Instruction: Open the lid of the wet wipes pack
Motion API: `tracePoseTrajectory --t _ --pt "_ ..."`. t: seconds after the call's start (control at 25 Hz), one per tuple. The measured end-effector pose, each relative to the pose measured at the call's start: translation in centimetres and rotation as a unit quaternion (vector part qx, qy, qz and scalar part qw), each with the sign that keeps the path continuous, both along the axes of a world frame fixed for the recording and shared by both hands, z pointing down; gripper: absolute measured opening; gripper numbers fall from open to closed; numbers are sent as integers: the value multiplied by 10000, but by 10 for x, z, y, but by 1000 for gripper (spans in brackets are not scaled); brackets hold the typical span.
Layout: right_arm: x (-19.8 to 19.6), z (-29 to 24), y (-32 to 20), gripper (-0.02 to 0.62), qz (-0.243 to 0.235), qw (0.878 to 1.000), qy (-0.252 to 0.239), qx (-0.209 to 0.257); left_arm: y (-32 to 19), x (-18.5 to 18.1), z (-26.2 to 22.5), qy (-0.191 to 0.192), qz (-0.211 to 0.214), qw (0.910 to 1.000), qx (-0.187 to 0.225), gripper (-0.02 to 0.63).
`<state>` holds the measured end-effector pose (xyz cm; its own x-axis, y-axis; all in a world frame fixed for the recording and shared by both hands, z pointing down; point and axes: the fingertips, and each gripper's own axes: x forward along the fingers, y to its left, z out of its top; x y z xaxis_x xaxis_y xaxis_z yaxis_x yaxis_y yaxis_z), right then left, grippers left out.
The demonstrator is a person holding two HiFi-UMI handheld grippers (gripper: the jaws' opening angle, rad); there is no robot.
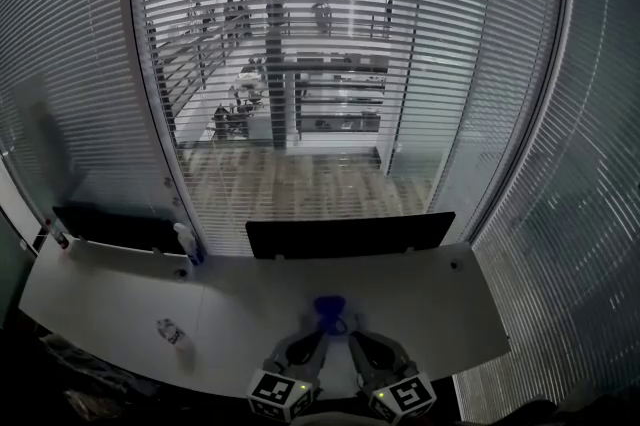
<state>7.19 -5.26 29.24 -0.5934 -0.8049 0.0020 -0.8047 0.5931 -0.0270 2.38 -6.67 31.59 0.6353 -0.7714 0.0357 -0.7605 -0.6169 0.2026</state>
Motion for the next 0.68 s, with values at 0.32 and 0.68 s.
tracePoseTrajectory --t 0.32,0.68 --pt "10 -20 -2 0 62 9999 -15 -105 1 3 -18 -30 -60 9999 -81 3" --pt "16 -27 -5 0 -53 9999 -43 -110 0 12 -17 -147 -80 9997 -164 3"
